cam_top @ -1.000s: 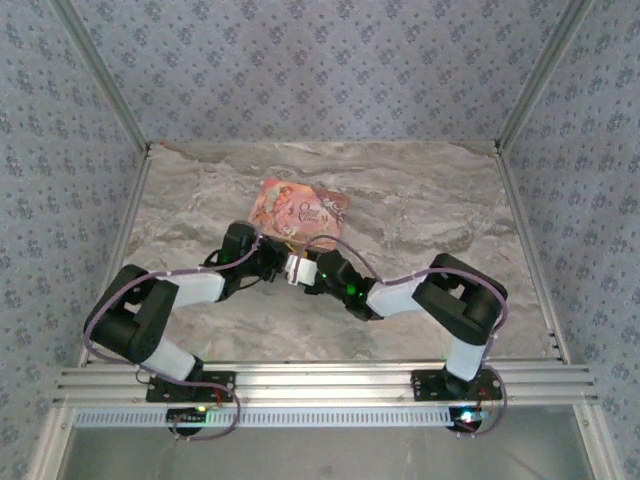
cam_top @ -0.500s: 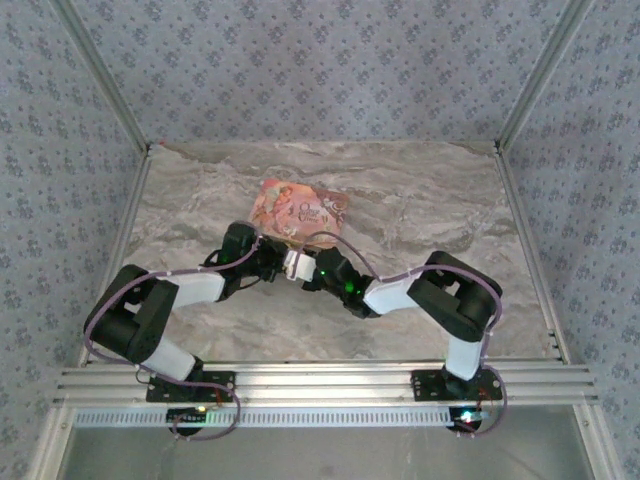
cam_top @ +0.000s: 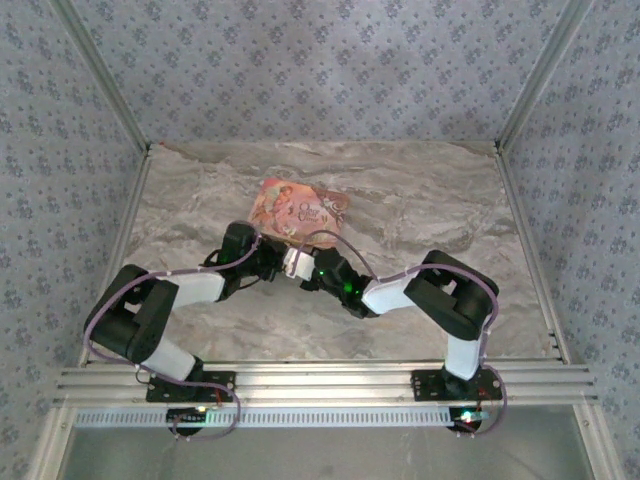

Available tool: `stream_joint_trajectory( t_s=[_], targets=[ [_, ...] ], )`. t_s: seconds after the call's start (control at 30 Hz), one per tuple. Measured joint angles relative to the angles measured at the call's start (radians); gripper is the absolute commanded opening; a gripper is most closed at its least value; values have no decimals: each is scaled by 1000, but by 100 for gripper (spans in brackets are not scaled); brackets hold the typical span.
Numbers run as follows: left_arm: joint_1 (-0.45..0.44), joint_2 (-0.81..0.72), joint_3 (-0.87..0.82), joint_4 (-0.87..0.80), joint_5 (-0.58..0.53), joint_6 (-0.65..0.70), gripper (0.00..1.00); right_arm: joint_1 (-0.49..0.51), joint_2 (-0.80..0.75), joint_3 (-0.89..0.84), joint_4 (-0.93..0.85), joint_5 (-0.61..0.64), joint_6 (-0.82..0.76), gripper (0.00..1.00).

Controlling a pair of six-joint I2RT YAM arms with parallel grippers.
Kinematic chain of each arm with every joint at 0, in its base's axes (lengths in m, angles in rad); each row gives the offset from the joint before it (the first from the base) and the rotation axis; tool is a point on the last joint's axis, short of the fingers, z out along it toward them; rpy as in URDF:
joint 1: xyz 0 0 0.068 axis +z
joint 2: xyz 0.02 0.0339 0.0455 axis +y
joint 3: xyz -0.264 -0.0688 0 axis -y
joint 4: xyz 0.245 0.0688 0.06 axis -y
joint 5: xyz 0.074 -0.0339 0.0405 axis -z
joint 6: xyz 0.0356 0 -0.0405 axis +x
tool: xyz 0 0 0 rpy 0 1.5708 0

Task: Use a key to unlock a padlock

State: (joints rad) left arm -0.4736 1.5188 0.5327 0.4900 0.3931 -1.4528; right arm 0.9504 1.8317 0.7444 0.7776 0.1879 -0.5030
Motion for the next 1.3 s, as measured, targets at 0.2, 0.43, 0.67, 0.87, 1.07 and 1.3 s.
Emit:
stream_joint_trajectory(
  t_s=[0.2, 0.43, 0.67, 0.87, 1.07, 1.3],
  targets=[
    [0, 0, 0, 6, -1, 0, 0, -3, 0, 0, 5, -2, 137, 0],
    [0, 0, 0, 7, -5, 0, 0, -20, 0, -4, 16, -47, 339, 0],
    [0, 0, 0, 3, -3, 13, 25, -26, 0, -18, 35, -66, 409, 0],
    [0, -48, 9, -51, 0, 71, 38, -50, 0, -48, 40, -65, 464, 0],
    [36, -139, 10, -162, -2, 153, 49, -68, -1, -81, 57, -88, 546, 0],
    [121, -221, 119, -373, -17, 328, 63, -104, -21, -111, 74, -182, 739, 0]
  ],
)
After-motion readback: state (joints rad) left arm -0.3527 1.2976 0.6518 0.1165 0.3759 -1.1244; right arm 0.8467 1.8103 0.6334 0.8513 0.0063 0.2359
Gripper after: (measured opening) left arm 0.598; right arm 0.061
